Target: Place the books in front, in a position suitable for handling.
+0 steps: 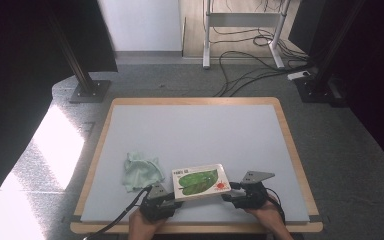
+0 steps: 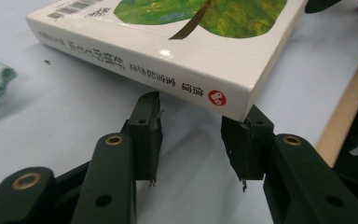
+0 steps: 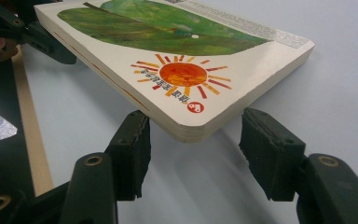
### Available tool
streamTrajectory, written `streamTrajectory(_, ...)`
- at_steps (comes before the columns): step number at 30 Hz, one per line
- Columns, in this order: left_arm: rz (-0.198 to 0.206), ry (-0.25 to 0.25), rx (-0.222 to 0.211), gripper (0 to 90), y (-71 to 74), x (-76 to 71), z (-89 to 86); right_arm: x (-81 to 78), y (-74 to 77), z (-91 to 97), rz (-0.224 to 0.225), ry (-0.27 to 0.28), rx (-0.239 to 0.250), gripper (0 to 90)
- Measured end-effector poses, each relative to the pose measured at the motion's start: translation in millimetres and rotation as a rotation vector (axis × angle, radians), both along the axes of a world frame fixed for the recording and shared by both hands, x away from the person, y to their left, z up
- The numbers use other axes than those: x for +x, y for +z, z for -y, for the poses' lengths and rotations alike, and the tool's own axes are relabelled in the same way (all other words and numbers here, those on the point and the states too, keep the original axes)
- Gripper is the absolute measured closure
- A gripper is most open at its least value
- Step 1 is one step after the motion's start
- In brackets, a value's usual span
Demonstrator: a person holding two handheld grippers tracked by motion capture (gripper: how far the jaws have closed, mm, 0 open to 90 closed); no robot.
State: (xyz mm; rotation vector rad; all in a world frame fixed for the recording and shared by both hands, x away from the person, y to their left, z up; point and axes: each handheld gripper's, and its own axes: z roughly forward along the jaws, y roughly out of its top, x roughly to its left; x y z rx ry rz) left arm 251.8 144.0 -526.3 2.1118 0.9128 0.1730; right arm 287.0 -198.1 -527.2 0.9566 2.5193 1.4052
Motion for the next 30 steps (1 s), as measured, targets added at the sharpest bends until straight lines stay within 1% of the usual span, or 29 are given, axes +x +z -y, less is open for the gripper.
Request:
streamTrajectory(2, -0.004, 0.003, -0.005, 57.7, 0.0, 3.9, -0.4, 1.3, -0.2, -0.6, -0.002, -0.005, -0.002, 42.1)
streamTrajectory(3, -0.022, 0.004, -0.014, 57.8, 0.2, 7.1, -1.0, 3.2, -0.6, -1.0, -0.003, -0.007, 0.000, 42.0)
streamTrajectory(5, -0.042, 0.005, -0.025, 57.1, 1.1, 10.5, -1.6, 7.6, -1.3, -2.1, -0.005, -0.019, -0.004, 42.0)
streamTrajectory(7, -0.052, 0.009, -0.030, 54.3, 2.1, 12.6, -2.1, 14.9, -3.1, -4.5, -0.017, -0.035, -0.012, 41.8)
streamTrajectory(9, -0.047, 0.011, -0.025, 54.3, 2.1, 11.3, -2.3, 15.6, -3.4, -5.4, -0.017, -0.038, -0.013, 42.0)
streamTrajectory(12, -0.024, 0.007, 0.001, 53.5, 1.8, 6.4, -1.7, 15.3, -4.9, -6.5, -0.007, -0.041, -0.041, 42.3)
streamTrajectory(16, -0.019, -0.015, 0.011, 51.0, 2.1, -0.6, -0.6, 9.0, -4.6, -5.3, -0.005, -0.023, -0.066, 40.8)
streamTrajectory(17, -0.010, -0.011, 0.016, 50.2, 1.6, -2.4, 0.5, 7.2, -4.7, -4.9, 0.004, -0.019, -0.073, 40.5)
streamTrajectory(19, 0.008, -0.008, 0.027, 49.9, 0.8, -5.1, 1.7, 4.3, -4.8, -4.0, 0.006, -0.016, -0.073, 39.0)
streamTrajectory(21, 0.005, -0.005, 0.017, 47.6, 0.4, -5.5, 1.9, 4.7, -5.2, -1.3, -0.016, -0.019, -0.047, 38.9)
streamTrajectory(23, 0.002, 0.002, 0.012, 47.7, 0.4, -5.5, 2.1, 5.1, -5.2, -0.8, -0.016, -0.024, -0.046, 39.3)
streamTrajectory(24, -0.001, 0.004, 0.013, 47.8, 0.6, -5.4, 2.1, 5.2, -4.9, -0.5, -0.006, -0.032, -0.045, 39.5)
streamTrajectory(26, 0.001, 0.010, 0.015, 49.5, 0.6, -4.8, 2.1, 5.6, -4.1, 0.1, 0.009, -0.045, -0.074, 40.1)
streamTrajectory(28, -0.001, 0.012, 0.017, 50.9, 0.9, -3.7, 1.9, 5.9, -4.5, 0.1, 0.008, -0.046, -0.081, 41.1)
streamTrajectory(30, -0.004, 0.010, 0.018, 50.9, 1.2, -3.1, 2.0, 5.2, -4.4, -0.9, 0.019, -0.045, -0.094, 42.0)
